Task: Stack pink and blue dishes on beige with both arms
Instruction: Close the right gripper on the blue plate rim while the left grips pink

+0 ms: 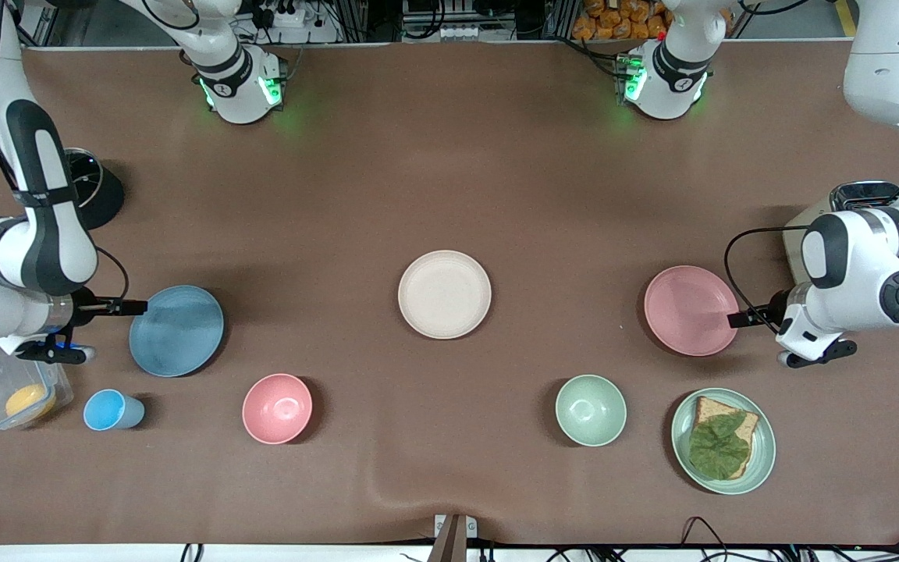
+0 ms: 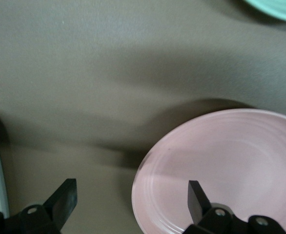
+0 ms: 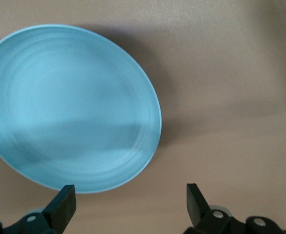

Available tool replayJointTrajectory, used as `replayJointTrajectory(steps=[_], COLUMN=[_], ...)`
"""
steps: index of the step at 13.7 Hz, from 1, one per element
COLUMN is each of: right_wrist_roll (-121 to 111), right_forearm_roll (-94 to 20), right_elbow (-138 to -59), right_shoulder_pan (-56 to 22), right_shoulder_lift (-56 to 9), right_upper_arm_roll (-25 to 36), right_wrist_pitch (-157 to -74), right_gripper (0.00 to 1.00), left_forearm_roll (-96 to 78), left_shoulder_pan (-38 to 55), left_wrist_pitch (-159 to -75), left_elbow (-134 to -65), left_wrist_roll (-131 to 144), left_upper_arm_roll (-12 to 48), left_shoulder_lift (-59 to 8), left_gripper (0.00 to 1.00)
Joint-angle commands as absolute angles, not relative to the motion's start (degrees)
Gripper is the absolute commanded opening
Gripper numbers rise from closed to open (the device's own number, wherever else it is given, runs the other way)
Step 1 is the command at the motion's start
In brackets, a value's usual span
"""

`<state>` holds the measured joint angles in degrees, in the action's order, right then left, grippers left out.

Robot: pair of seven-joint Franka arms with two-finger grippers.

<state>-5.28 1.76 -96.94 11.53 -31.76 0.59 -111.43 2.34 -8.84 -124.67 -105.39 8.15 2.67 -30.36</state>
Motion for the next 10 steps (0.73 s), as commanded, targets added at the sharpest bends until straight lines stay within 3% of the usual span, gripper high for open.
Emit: replayJointTrajectory(steps=[1,7,8,9,10], right_wrist_roll=[-6.59,-11.33,-11.25,-10.90,-10.72], right_forearm_roll=[1.41,1.23,1.23,1.23,0.36], right_elbow=[-95.80,-95.89,-95.89,-95.89,-95.89], right_shoulder_pan=[13.09,14.76,14.77,14.77,14.68], right_shoulder_lift=[-35.06,-37.96,-38.14,-38.14,-38.14], right_upper_arm_roll=[0.09,0.00,0.00,-0.09,-0.17], right_wrist_pitch=[-114.77,-117.51,-117.60,-117.60,-117.60], right_gripper=[1.00,1.00,0.84,0.55,0.33], left_forearm_roll=[2.99,2.99,2.99,2.99,2.99], left_shoulder_pan=[-9.14,-8.88,-8.96,-9.23,-9.32], left_wrist_pitch=[-125.68,-125.86,-125.86,-125.86,-125.86], left_elbow=[-106.26,-106.17,-106.17,-106.17,-106.08], left_wrist_roll=[9.40,9.05,8.97,8.44,8.35], left_upper_arm_roll=[3.08,3.08,3.08,3.08,3.08], left_shoulder_lift=[-30.32,-31.90,-31.99,-32.25,-32.34], left_gripper=[1.00,1.00,1.00,1.00,0.98])
